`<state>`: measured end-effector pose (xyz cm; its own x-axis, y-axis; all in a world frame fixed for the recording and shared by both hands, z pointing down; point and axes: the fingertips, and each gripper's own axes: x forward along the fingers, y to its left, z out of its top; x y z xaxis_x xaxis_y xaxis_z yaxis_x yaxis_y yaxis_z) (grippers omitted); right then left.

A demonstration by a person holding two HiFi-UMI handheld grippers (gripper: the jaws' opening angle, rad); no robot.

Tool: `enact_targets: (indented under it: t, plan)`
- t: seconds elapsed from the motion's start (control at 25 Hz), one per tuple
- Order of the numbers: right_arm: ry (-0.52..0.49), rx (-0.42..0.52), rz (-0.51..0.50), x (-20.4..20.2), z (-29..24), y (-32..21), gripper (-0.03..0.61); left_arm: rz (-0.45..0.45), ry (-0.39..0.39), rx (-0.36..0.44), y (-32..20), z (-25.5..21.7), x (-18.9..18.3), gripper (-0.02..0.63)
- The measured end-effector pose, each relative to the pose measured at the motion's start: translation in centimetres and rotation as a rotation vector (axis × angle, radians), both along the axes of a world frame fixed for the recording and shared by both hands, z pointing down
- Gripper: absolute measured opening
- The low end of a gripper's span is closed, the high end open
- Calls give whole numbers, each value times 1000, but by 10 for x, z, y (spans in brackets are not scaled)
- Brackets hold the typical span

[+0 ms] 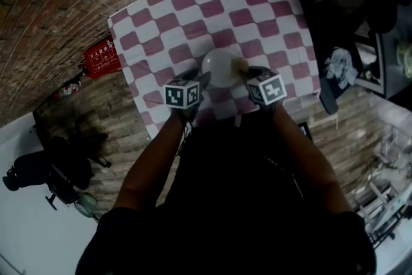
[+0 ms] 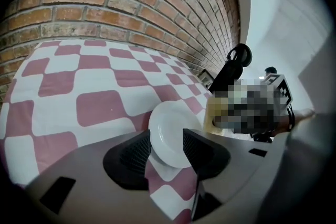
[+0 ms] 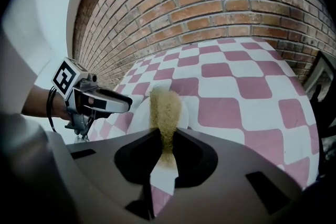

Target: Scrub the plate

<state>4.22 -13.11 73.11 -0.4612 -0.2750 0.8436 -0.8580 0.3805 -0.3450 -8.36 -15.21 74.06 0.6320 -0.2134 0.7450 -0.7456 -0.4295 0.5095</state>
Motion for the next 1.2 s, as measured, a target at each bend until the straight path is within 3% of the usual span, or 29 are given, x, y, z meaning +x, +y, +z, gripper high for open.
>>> enact_targets:
  t: [0.6,1.0,1.2]
  plan:
    - [22,-41,-26,-2,29,1,48,-46,20,-101,10,22,2,190]
    - [20,-62,-19,4,40,1,48,-94,77,-146,9,23,11,184]
    - [19,-56,-22,4,43,-1,48,-123,117,-165,12,20,15,76]
